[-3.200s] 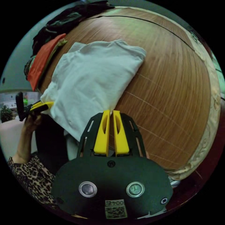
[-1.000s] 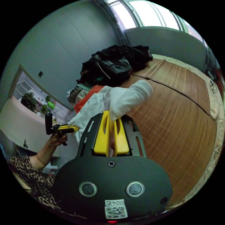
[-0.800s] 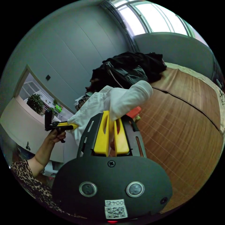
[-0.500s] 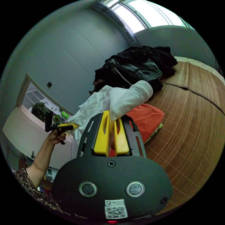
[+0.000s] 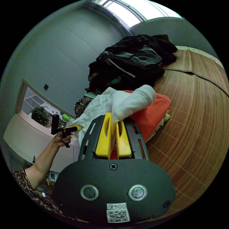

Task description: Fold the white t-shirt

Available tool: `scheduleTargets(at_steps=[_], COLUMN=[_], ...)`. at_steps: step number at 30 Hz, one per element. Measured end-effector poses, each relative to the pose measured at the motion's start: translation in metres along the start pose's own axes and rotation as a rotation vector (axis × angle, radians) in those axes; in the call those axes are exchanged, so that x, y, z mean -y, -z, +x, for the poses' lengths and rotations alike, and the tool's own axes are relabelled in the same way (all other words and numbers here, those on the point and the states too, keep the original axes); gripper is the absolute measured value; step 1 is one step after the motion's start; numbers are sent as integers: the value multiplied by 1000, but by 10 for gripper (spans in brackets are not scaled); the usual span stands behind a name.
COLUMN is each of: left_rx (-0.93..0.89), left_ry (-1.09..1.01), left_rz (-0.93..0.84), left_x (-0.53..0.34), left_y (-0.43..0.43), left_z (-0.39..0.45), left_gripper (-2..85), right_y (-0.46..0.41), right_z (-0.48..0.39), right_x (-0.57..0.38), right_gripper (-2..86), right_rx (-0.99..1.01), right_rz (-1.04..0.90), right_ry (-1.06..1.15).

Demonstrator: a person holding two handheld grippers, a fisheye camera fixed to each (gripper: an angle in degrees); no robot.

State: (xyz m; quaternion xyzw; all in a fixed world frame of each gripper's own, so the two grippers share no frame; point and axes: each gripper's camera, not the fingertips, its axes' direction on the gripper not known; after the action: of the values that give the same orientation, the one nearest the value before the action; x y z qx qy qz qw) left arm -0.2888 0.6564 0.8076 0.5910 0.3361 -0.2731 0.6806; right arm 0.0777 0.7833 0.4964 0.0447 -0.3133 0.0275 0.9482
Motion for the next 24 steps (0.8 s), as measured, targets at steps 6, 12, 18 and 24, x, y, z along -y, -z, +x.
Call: scheduleTargets(at_steps=[6, 12, 18, 24], left_rx=[1, -127, -14, 390], left_ry=[-15, 43, 192, -99], left_rz=[-4, 78, 465, 603], left_x=[10, 4, -44, -49], left_y=[7, 21, 101, 114], left_z=[-24, -72, -109, -14], left_gripper=[14, 41, 27, 9], right_y=[-8, -31, -27, 5], right_z=[-15, -2, 2, -36], right_x=[11, 10, 19, 27], right_gripper=[32, 42, 81, 66], right_rx=[-35, -58, -111, -450], right_rz=[2, -70, -124, -34], right_ry=[45, -18, -34, 123])
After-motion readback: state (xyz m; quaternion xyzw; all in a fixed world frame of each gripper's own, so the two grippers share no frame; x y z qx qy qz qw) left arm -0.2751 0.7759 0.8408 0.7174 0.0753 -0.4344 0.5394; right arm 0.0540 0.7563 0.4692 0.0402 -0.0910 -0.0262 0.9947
